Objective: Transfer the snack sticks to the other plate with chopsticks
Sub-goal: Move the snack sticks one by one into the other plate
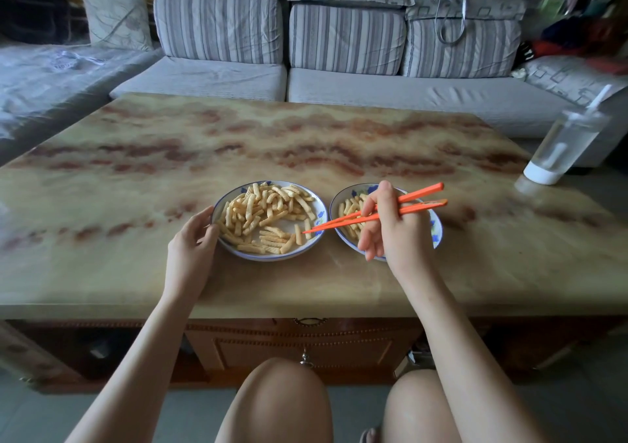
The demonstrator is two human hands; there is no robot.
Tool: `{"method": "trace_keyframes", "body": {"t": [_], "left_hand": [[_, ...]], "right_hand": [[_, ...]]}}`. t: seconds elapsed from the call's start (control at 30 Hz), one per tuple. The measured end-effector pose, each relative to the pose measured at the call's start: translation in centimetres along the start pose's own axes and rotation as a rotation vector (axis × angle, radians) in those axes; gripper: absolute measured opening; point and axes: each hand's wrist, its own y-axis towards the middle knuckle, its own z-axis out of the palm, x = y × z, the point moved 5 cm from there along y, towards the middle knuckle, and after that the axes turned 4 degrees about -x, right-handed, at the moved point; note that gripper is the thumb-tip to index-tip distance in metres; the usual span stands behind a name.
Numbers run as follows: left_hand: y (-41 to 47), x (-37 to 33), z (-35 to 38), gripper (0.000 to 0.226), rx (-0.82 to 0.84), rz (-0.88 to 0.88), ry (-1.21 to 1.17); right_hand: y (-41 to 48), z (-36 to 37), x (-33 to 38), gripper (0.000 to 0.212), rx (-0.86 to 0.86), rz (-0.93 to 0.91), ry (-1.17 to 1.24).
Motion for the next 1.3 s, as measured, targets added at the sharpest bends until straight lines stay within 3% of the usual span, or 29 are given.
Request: {"method": "trace_keyframes", "body": {"t": [0.53,0.83,1.3], "left_hand": [[0.1,0.1,0.1,0.037,-0.005,0.013,0.001],[0.1,0.2,0.1,0.037,-0.007,0.010,0.002],[0.0,0.1,0.1,0.037,-0.004,0.017,-0.009]], "right_hand": [[0.2,-2.4,0.2,0.047,-0.253,-0.027,0.119],[1.1,-6.6,0.8,0.043,-0.409,-0.137,0.014],[1.0,-7.5,-0.7,0.044,-0.418,-0.122,-0.070]]}}
